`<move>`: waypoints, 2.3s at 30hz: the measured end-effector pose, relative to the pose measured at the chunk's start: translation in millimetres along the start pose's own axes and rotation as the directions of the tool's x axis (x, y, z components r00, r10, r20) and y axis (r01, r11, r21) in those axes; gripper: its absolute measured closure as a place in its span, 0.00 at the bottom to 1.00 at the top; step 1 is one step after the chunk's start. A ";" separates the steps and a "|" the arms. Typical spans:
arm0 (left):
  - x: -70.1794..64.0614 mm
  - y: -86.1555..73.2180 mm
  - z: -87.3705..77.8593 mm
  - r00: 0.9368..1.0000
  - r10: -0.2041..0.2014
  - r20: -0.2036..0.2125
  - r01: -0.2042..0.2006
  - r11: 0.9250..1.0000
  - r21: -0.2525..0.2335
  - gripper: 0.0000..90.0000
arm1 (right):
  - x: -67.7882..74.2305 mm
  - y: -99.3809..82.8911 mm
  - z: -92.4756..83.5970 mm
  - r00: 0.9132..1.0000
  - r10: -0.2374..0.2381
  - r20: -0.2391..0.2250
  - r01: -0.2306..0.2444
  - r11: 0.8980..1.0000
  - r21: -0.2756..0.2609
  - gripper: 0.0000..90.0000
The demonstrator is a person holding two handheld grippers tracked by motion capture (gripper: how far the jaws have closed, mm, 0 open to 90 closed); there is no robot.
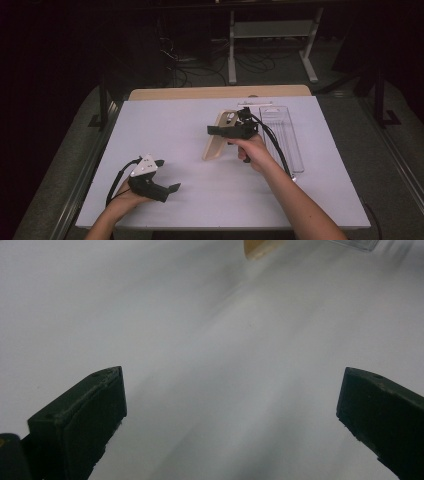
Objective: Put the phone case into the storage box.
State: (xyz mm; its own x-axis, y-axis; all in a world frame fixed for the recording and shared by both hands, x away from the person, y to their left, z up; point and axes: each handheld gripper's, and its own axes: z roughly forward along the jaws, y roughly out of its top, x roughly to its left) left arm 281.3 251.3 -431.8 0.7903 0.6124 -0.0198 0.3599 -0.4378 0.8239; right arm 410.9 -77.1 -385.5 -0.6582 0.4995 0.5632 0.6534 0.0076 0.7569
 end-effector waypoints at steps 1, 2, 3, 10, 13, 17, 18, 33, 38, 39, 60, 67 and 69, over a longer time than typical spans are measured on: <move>0.0 0.6 -0.8 1.000 0.002 -0.004 -0.002 1.000 0.008 0.00 | -1.1 2.4 -1.9 1.000 -0.011 0.002 0.011 1.000 -0.009 0.11; -0.3 0.4 -0.6 1.000 0.004 -0.005 -0.004 1.000 0.002 0.00 | -1.2 4.9 -4.0 1.000 -0.006 0.007 0.006 1.000 -0.012 0.11; -0.8 0.1 0.1 1.000 0.003 -0.006 -0.003 1.000 -0.005 0.00 | -2.0 7.2 -6.0 1.000 -0.009 0.013 0.010 1.000 -0.017 0.11; -0.2 -0.6 0.7 0.999 0.035 -0.011 -0.035 0.999 0.026 0.00 | -5.9 23.1 -21.9 0.999 -0.001 0.039 0.003 0.999 -0.052 0.11; 0.8 -1.0 0.3 0.999 0.044 -0.012 -0.044 0.999 0.029 0.00 | -8.2 28.3 -28.0 0.998 0.017 0.061 -0.014 0.998 -0.054 0.11; 0.9 -1.5 -0.4 0.999 0.035 -0.014 -0.035 0.999 0.019 0.00 | -12.4 35.3 -35.9 0.996 0.018 0.083 -0.012 0.998 -0.067 0.11; 1.1 -1.5 -0.7 0.999 0.036 -0.015 -0.036 0.999 0.021 0.00 | -13.4 37.2 -38.2 0.996 0.023 0.085 -0.017 0.997 -0.073 0.11; 1.4 -1.9 -0.9 0.999 0.035 -0.019 -0.035 0.999 0.033 0.00 | -29.1 63.7 -69.4 0.983 0.028 0.181 -0.008 0.994 -0.112 0.11; 1.7 -2.0 0.2 0.999 0.032 -0.017 -0.031 0.999 0.037 0.00 | -34.7 72.2 -80.6 0.975 0.035 0.220 -0.008 0.992 -0.123 0.11; 1.6 -2.1 0.4 0.999 0.030 -0.015 -0.029 0.999 0.038 0.00 | -35.6 73.6 -82.9 0.973 0.039 0.227 -0.012 0.993 -0.119 0.11; 1.5 -1.9 0.8 0.999 0.039 -0.011 -0.038 0.998 0.051 0.00 | -50.9 106.2 -111.0 0.898 0.001 0.440 0.028 0.998 -0.060 0.12; 0.5 -2.1 0.8 1.000 0.022 -0.003 -0.022 0.998 0.058 0.00 | -55.2 110.6 -112.2 0.846 -0.024 0.533 0.029 1.000 -0.001 0.12; 0.3 -2.2 1.0 1.000 0.020 -0.003 -0.020 0.998 0.064 0.00 | -57.5 110.4 -111.3 0.827 -0.033 0.561 0.024 0.999 0.023 0.12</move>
State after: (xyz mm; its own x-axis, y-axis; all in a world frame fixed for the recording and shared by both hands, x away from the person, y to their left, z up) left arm 281.3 251.8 -434.2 0.7959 0.6054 -0.0020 0.3754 -0.4909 0.7862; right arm 479.3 -201.4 -297.5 -0.3560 0.8990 0.2551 0.6456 0.0393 0.7626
